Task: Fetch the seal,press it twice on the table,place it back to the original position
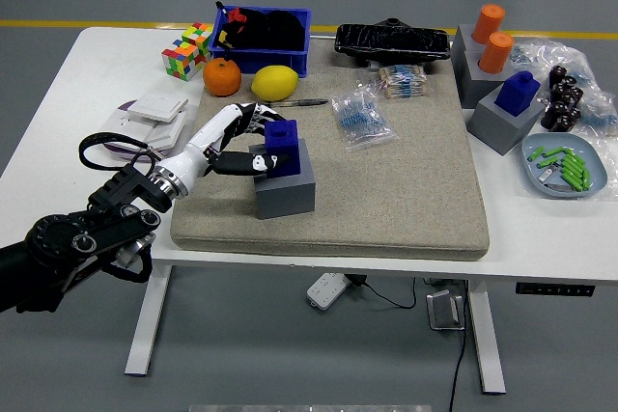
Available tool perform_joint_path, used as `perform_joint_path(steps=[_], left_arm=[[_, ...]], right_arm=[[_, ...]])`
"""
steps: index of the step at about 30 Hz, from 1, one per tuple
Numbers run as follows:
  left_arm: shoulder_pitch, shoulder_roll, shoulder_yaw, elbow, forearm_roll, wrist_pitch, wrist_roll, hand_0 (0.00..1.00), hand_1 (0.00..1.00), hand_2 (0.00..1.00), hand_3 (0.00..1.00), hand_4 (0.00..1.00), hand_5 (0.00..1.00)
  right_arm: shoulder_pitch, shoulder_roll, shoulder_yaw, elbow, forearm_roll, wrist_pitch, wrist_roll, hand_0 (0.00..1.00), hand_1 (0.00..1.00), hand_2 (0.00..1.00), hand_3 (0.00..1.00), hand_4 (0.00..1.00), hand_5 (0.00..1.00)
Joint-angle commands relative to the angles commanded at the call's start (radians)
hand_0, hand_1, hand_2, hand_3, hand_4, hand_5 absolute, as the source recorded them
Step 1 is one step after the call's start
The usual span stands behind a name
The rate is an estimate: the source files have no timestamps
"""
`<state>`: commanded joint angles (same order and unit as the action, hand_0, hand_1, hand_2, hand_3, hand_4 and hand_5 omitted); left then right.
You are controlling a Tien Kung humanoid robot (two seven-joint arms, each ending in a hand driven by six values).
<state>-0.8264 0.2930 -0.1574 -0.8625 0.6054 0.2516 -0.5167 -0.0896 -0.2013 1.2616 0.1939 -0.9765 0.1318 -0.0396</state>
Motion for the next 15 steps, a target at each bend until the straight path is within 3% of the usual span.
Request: perform_joint_path(steps=[15], left_arm=[[-0.013,0.005,-0.006,-0.026,0.041,0.036,0.013,0.659,0.485,0.408,0.551,0.680,0.002]], right_arm=[[0.000,-0.001,0.005,-0.001,-0.002,0.000,0.000,0.738,0.687,0.663,0.623,0.734,0.524]])
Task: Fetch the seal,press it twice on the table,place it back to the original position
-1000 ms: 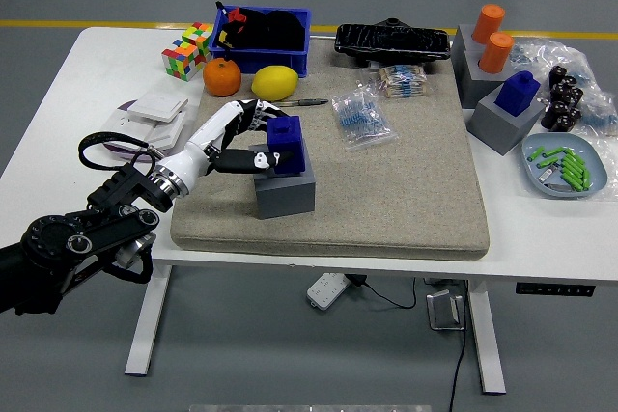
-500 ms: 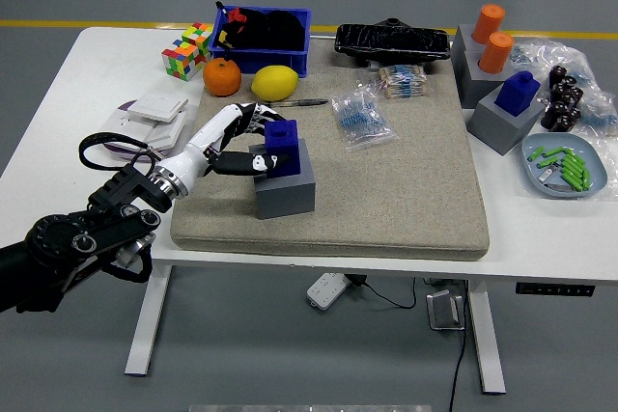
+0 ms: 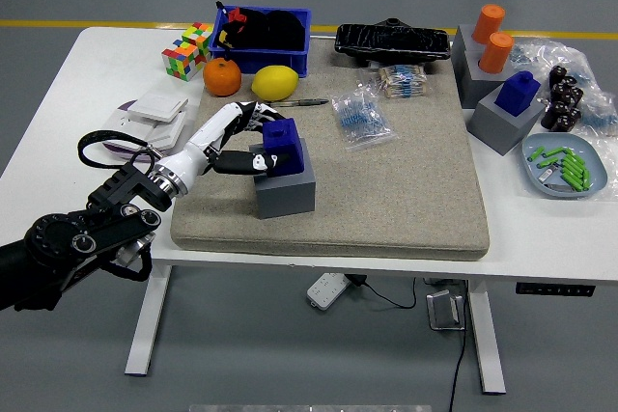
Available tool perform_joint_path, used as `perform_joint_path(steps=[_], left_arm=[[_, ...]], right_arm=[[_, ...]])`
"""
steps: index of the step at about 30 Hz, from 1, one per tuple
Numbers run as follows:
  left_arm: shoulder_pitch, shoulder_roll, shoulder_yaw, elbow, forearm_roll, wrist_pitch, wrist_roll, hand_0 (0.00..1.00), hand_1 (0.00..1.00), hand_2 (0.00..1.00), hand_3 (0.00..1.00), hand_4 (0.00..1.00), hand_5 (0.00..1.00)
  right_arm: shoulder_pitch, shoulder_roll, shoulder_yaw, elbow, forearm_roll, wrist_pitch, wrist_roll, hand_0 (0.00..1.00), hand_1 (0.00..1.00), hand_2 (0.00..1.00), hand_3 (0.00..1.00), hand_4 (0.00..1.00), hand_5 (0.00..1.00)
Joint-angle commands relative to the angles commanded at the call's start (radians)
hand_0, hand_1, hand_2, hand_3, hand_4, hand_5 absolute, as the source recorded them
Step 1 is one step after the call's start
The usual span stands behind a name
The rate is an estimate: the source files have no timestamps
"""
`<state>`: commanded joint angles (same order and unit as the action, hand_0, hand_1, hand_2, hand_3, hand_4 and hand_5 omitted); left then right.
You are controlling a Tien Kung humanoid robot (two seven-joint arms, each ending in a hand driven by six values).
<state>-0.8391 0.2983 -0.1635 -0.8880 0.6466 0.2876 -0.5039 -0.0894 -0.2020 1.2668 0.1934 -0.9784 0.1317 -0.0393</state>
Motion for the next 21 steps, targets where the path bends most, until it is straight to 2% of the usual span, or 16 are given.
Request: perform_joint_path(steps=[4,10,18,21], left_arm=[[-0.012,0.004,-0.001,-0.007,0.036,0.009,0.031,0.659,0.485,0.408,0.551,0.680,0.002],[-0.034,0.025,0.009,-0.035,0.064,0.014,0.086,0.655,0.472,0.401,0.550,0.684,0.002],[-0.057,0.052,0.014,-0.083,0.055,0.035,0.159,0.643,0.458,0.399,0.555,0.692,0.002],[-0.052,0.070,-0.006,-0.118,0.046,0.050,0.193,0.643,0.458,0.399,0.555,0.692,0.002]], right_arm=[[0.000,-0.001,0.001,0.000,0.000,0.000,0.000,0.738,0.687,0.663,0.623,0.734,0.524],[0.000,-0.004,0.004,0.000,-0.002,0.000,0.000,0.738,0.686,0.663,0.624,0.733,0.524],[-0.002,-0.008,0.011,-0.001,-0.007,0.000,0.000,0.738,0.686,0.663,0.624,0.734,0.524],[-0.003,-0.010,0.014,0.000,-0.008,0.000,0.001,0.738,0.686,0.663,0.624,0.734,0.524]])
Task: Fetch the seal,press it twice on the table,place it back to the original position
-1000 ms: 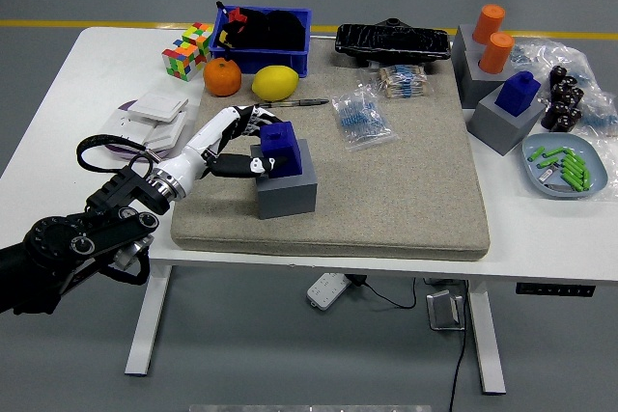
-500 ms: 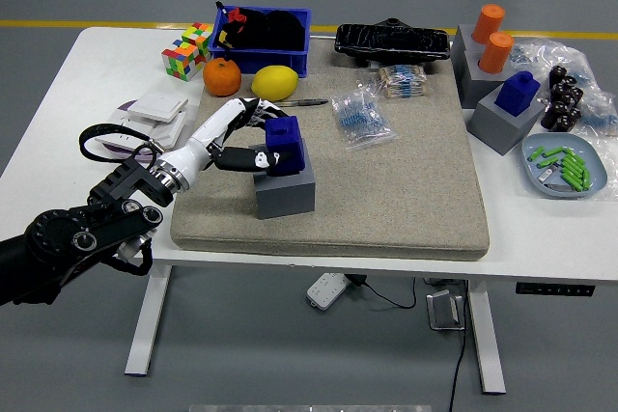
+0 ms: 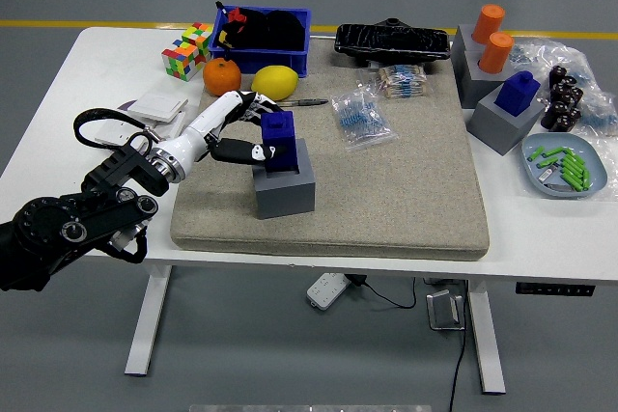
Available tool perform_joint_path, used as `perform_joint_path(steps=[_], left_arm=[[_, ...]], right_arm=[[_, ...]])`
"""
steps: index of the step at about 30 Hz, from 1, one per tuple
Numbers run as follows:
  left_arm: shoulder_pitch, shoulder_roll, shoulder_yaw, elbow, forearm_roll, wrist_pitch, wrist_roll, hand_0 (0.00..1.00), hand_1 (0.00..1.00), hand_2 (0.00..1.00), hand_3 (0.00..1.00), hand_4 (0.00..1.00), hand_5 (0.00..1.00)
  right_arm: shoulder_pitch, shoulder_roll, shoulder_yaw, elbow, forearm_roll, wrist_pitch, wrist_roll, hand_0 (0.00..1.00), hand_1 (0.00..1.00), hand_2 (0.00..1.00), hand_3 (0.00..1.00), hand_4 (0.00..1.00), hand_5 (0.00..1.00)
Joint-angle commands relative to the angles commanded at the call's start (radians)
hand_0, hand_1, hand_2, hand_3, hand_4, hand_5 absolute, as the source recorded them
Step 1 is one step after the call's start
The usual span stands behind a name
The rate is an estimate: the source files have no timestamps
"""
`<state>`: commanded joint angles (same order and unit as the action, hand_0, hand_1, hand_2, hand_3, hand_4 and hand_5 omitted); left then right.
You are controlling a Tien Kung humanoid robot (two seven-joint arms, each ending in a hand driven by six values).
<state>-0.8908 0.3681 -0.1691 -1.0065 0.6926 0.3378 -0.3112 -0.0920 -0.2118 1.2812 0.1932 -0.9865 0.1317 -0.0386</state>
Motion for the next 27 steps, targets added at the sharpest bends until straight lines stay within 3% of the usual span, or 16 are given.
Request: perform_joint_path(steps=[6,13,19,27], left_arm=[[0.042,0.037,-0.073,-0.103,0.027,0.045,0.100,0.641,0.460,0.399,0.558,0.699,0.002],[0.080,0.046,-0.114,-0.163,0.062,0.067,0.153,0.640,0.457,0.399,0.560,0.698,0.002],[0.086,0.040,-0.116,-0.171,0.090,0.075,0.165,0.641,0.459,0.398,0.564,0.704,0.002],[0.084,0.028,-0.093,-0.137,0.109,0.074,0.164,0.636,0.456,0.398,0.566,0.714,0.002]], right_arm=[[-0.006,0.000,0.000,-0.001,-0.002,0.000,0.000,0.738,0.686,0.663,0.624,0.734,0.525],[-0.008,0.000,-0.002,0.000,-0.002,0.000,0.001,0.739,0.686,0.663,0.624,0.734,0.524],[-0.010,0.000,-0.002,0.001,-0.002,0.000,0.000,0.739,0.686,0.663,0.624,0.734,0.525],[-0.010,0.002,0.002,0.001,-0.001,0.000,0.000,0.738,0.686,0.663,0.624,0.734,0.524]])
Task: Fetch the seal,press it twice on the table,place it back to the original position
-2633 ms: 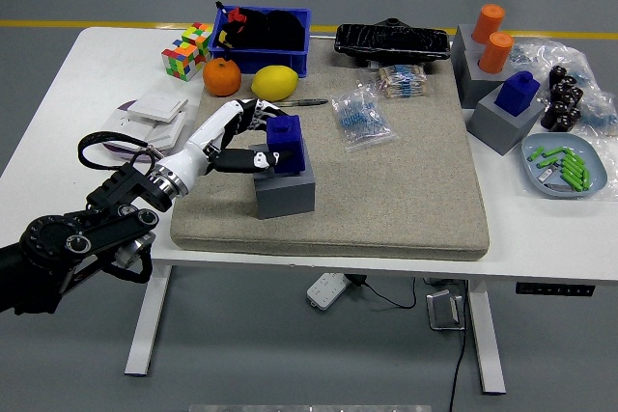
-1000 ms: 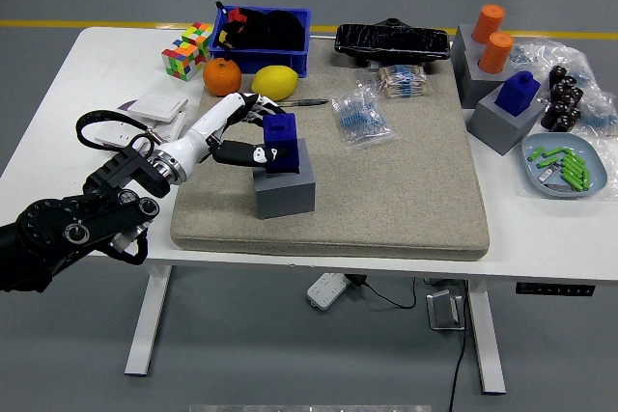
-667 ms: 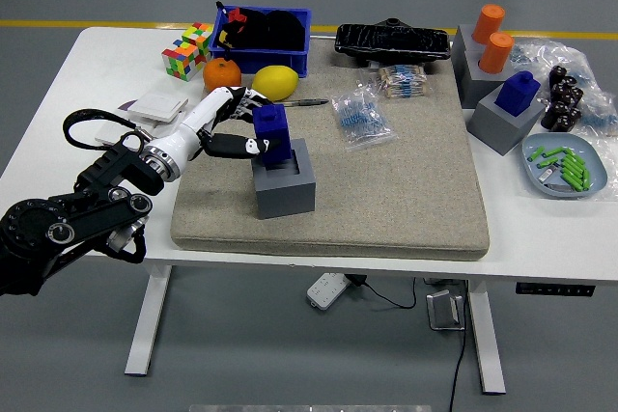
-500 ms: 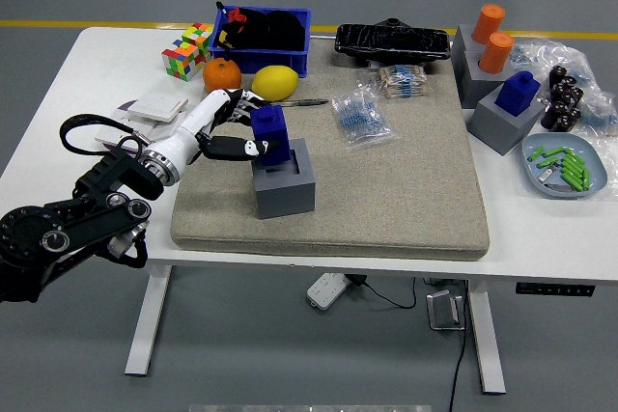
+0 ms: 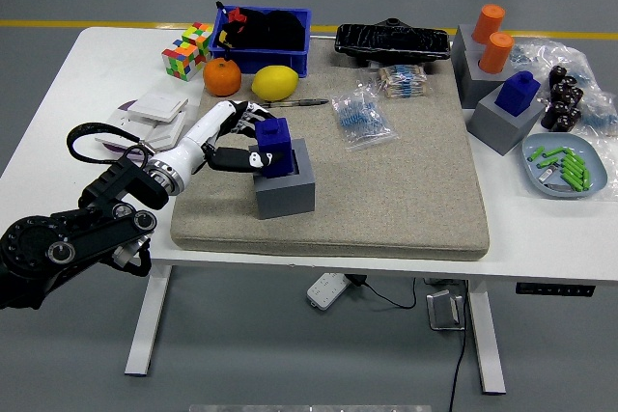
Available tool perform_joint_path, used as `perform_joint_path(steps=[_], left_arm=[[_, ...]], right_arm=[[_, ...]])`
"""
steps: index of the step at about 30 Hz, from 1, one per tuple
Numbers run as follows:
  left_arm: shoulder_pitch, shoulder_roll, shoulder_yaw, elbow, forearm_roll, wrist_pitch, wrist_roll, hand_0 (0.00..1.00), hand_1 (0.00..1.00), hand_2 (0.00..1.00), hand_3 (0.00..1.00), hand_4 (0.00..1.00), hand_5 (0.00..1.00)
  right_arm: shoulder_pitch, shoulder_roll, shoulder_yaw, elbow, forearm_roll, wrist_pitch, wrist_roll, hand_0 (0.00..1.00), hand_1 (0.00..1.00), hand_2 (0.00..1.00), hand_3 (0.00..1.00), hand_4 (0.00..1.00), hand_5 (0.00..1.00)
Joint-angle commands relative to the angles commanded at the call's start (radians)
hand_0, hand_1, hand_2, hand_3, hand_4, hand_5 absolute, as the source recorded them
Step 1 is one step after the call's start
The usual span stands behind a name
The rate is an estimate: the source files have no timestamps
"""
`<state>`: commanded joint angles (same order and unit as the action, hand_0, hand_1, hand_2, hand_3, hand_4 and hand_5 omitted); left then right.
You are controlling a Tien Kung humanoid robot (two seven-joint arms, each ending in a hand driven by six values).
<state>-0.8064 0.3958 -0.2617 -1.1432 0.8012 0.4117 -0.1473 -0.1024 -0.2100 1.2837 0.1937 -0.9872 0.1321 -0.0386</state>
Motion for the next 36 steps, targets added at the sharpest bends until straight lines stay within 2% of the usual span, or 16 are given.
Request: perform_joint_path(steps=[7,22,36], left_arm=[[-0.001,-0.013,0.017,0.031,-0.026,-0.002,-0.010,0.635,0.455,0.398,0.567,0.719,0.002],[-0.006,-0.028,0.018,0.005,-0.032,-0.004,-0.004,0.634,0.455,0.399,0.568,0.717,0.002],[-0.004,-0.047,0.024,0.031,-0.044,-0.004,-0.008,0.633,0.457,0.399,0.569,0.715,0.002]], right_arm=[[0.000,0.000,0.003,0.000,-0.003,0.000,0.000,0.738,0.686,0.663,0.623,0.733,0.524],[0.001,0.001,0.005,0.000,-0.001,0.000,0.000,0.738,0.686,0.663,0.624,0.735,0.524],[0.002,0.001,0.004,0.001,0.000,0.000,0.000,0.738,0.686,0.663,0.624,0.735,0.524]])
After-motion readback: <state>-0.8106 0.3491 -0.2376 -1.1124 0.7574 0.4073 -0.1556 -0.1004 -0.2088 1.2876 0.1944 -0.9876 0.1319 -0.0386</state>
